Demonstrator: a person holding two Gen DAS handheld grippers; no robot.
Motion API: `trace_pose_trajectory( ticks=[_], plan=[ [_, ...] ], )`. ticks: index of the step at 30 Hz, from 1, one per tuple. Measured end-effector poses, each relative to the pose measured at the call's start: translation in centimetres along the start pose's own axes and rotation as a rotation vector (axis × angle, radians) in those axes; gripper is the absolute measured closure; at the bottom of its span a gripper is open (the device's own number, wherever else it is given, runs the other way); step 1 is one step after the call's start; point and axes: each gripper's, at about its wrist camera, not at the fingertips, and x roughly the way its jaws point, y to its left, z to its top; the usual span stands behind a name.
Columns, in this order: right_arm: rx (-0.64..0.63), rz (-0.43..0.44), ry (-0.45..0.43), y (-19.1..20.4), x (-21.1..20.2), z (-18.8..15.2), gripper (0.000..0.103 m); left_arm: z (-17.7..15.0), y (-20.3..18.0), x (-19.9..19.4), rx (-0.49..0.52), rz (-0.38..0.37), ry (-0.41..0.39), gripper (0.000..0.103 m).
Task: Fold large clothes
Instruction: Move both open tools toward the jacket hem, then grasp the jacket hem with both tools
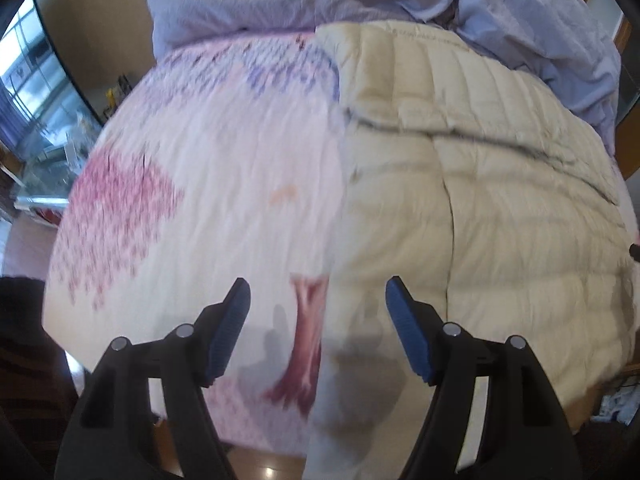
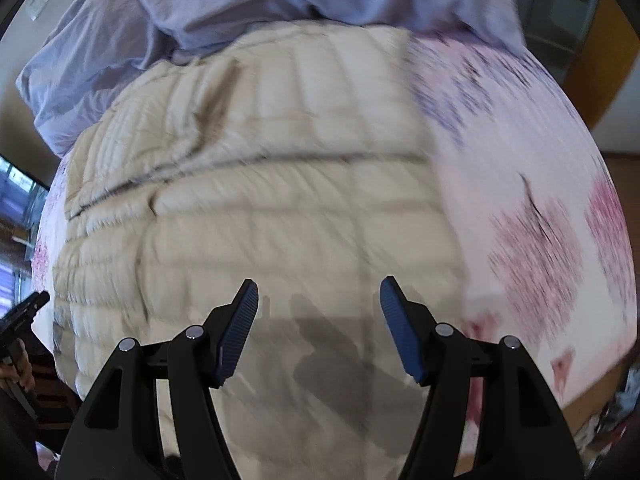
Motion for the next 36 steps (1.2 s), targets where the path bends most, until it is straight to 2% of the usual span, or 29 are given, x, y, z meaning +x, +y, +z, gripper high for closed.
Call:
trace_pose_trajectory(
  ticks=[6, 15, 22, 27, 36],
  plan=[
    [0.110, -0.015, 0.047, -4.8, -1.2, -4.3, 0.038, -3.6, 0.1, -0.1, 0.006, -0.073, 0.054, 0.033],
    [0.194, 0.020, 0.137, -8.1, -0.4, -8.8, 0.038, -6.3, -1.6, 1.2, 0.042, -0.102, 0.124, 0.033],
    [0.180, 0.069, 0.147, -8.1, -0.6, -10.4, 0.039, -7.3, -2.1, 1.3, 0.050, -0.107, 0.126, 0.035],
    [0.172, 0.117, 0.159, -7.8, -0.7, -10.9, 0.055, -8.0, -2.5, 1.1, 0.056, -0.101, 0.117, 0.041],
    [0.153, 0.129, 0.166, -7.0, -0.7, -11.0, 0.058, -8.3, -2.5, 0.6, 0.032, -0.109, 0.096, 0.052]
  ],
)
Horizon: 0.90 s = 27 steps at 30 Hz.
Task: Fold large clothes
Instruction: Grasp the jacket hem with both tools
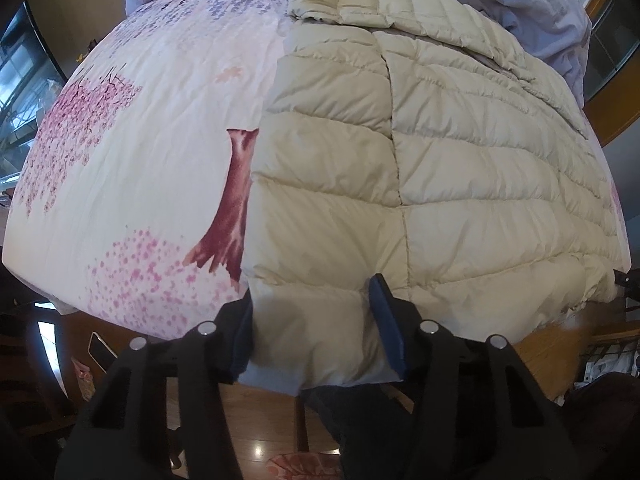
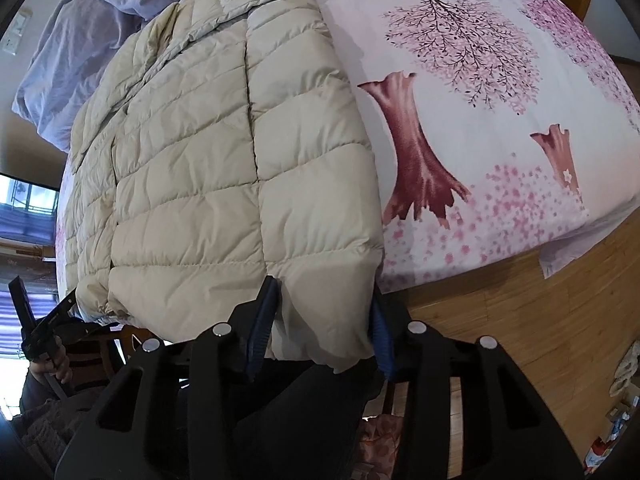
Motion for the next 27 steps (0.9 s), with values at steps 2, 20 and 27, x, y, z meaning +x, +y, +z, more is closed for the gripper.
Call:
trace_pose_trajectory(
  ticks=[2, 20, 27],
  plan=[
    [-0.001, 0.003, 0.000, -0.2, -0.1, 0.0, 0.060, -0.1, -0.1, 0.0, -0.001, -0.007, -0.004, 0.057],
    [-0.003, 0.035, -0.189, 0.5, -4.3, 2.8, 0.095, 1.7, -0.2, -4.8, 0.019, -0.010, -0.097, 0.096],
    [-0.050, 0.007, -0.272, 2.6, -5.6, 5.7, 0.095, 4.8, -0.6, -6.0, 0.034, 0.021, -0.145, 0.096]
  ],
)
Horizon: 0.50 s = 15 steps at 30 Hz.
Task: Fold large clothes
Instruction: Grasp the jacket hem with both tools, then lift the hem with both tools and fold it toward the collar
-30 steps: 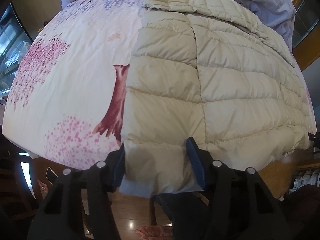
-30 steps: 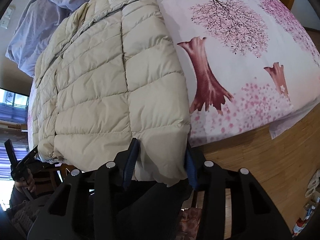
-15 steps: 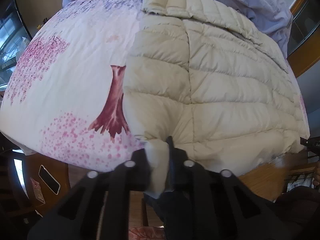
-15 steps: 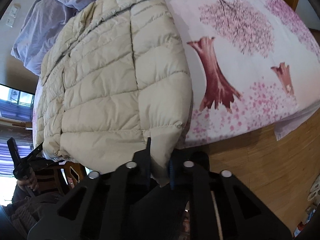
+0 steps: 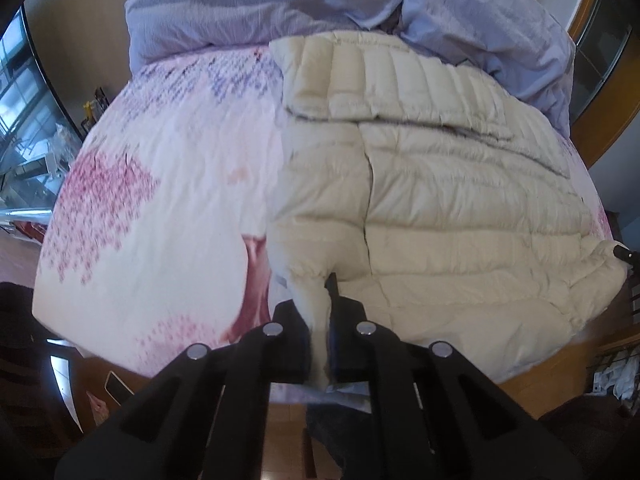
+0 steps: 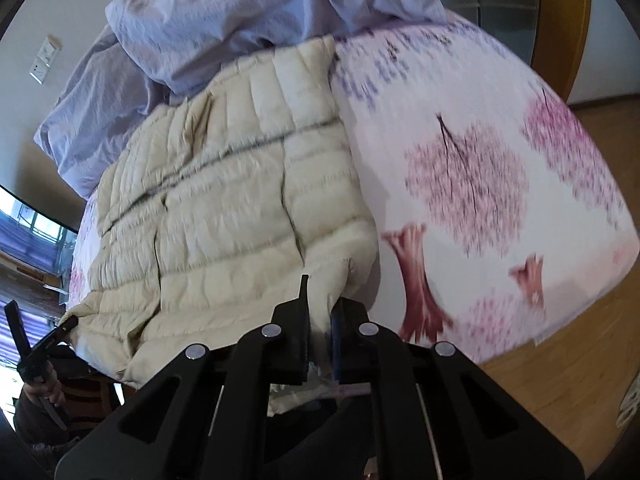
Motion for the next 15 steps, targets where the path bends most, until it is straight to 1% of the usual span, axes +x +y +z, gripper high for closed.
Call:
trace_pose_trajectory(
  ticks=[7, 11, 15],
  plan=[
    [-0.021, -0.019, -0.061, 1.1, -0.3, 2.8, 0.095, 3.1, -0.2, -0.6, 0.007, 0.005, -0.056, 0.097],
    [-0.023, -0.048, -0.107, 2.1, -0.4, 4.7, 0.096, 5.5, -0.1, -0.9, 0.006, -0.004, -0.092, 0.097],
    [-0.003, -0.079, -0.164, 2.9, -0.5, 6.7, 0.096, 8.1, -0.1, -1.0, 0.028, -0.016, -0.122, 0.097]
  ],
)
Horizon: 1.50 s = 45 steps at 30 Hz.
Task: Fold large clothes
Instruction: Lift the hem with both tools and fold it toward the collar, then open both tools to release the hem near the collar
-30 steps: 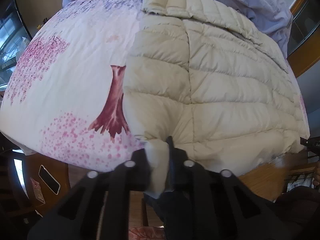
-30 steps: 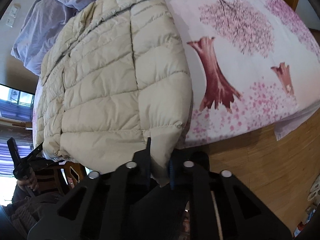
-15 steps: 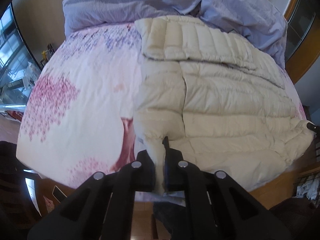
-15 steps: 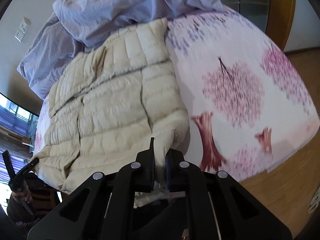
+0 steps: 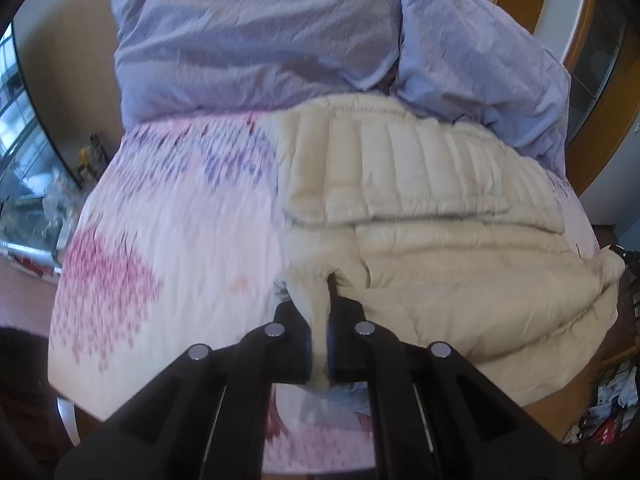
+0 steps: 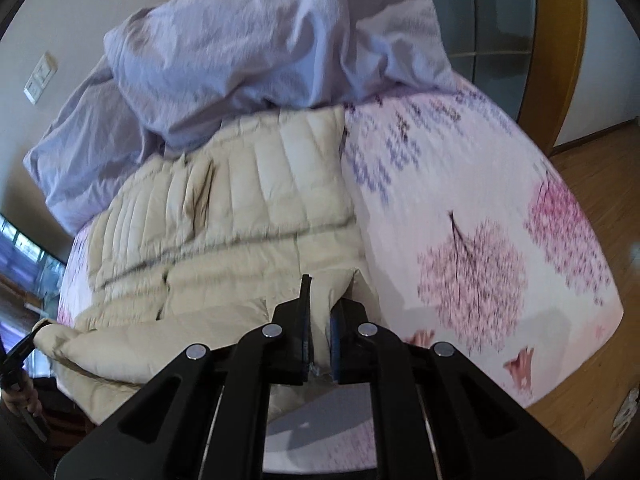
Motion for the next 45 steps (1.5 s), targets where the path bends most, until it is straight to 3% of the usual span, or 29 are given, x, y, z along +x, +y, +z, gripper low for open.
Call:
trace_pose_trajectory(
  ticks=[9, 15, 21, 28, 39, 42, 44, 45],
  plan=[
    [0.020, -0.093, -0.056, 2.1, 2.3, 3.1, 0.096, 6.2, -0.5, 2.9, 0.091, 0.001, -0.018, 0.098],
    [0.001, -0.075, -0.065, 2.8, 4.6, 7.4, 0.096, 10.1, -0.8, 5.5, 0.045, 0.026, -0.035, 0.098],
    [-0.033, -0.034, -0.063, 4.6, 8.3, 14.3, 0.096, 15.0, -0.6, 7.4, -0.038, 0.078, -0.067, 0.098],
    [-0.047, -0.032, -0.009, 6.1, 14.2, 19.8, 0.096, 19.6, -0.9, 11.2, -0.081, 0.160, -0.048, 0.098],
    [-0.006, -0.015, 0.093, 5.9, 19.0, 21.7, 0.095, 21.6, -0.5, 16.7, -0.146, 0.230, 0.052, 0.096],
    [0.015, 0.028, 0.076, 5.8, 18.4, 22.4, 0.080, 22.2, 0.0, 16.9, -0.195, 0.229, 0.052, 0.088],
    [0.003, 0.035, 0.048, 5.8, 17.5, 22.8, 0.063, 22.7, 0.1, 16.4, -0.207, 0.231, 0.034, 0.069],
    [-0.008, 0.031, 0.035, 5.9, 17.1, 22.9, 0.060, 22.9, 0.0, 16.0, -0.202, 0.236, 0.018, 0.063]
  ],
)
